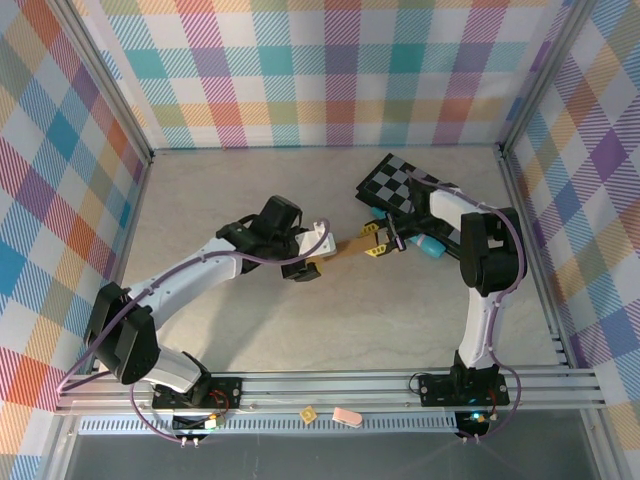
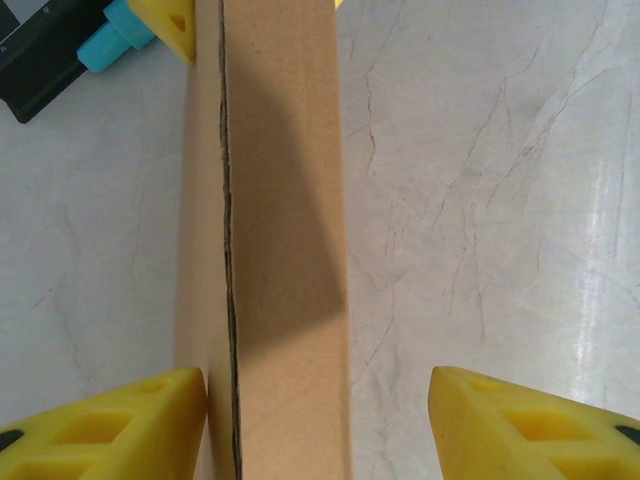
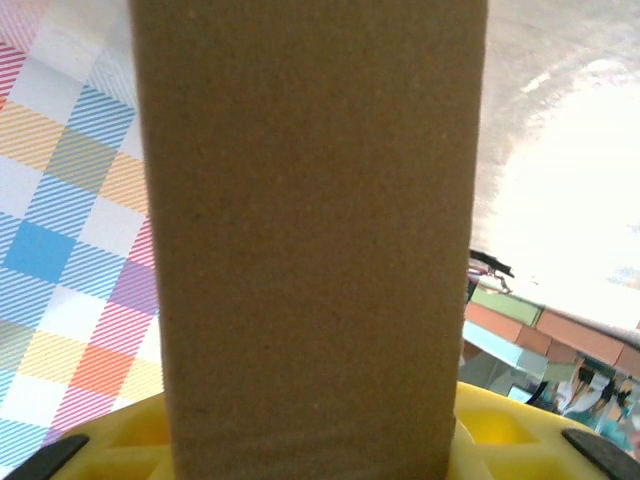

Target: Fold the paper box

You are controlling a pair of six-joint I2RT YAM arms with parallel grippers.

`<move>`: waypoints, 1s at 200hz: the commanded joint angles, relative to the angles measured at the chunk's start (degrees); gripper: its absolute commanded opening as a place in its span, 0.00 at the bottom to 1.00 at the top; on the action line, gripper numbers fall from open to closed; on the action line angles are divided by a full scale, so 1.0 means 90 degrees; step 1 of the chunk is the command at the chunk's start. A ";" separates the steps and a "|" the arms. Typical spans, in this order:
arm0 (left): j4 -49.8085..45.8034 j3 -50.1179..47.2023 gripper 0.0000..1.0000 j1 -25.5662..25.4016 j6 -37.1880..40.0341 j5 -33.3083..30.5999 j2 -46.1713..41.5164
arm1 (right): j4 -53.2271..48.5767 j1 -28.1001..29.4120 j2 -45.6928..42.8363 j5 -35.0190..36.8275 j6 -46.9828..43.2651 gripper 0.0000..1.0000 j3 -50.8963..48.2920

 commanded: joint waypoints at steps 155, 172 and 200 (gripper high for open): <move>0.0098 -0.0073 0.44 -0.0240 0.0514 -0.0598 0.0210 | -0.0387 -0.0054 -0.0088 -0.0242 0.0208 0.38 -0.0161; -0.0044 0.0002 0.42 -0.0244 0.0516 -0.0574 0.0186 | -0.0351 -0.0065 -0.0098 -0.0264 0.0239 0.41 -0.0193; -0.0447 0.0170 0.41 -0.0240 0.0506 -0.0430 0.0129 | -0.0381 -0.0078 -0.0143 -0.0215 0.0210 0.54 -0.0133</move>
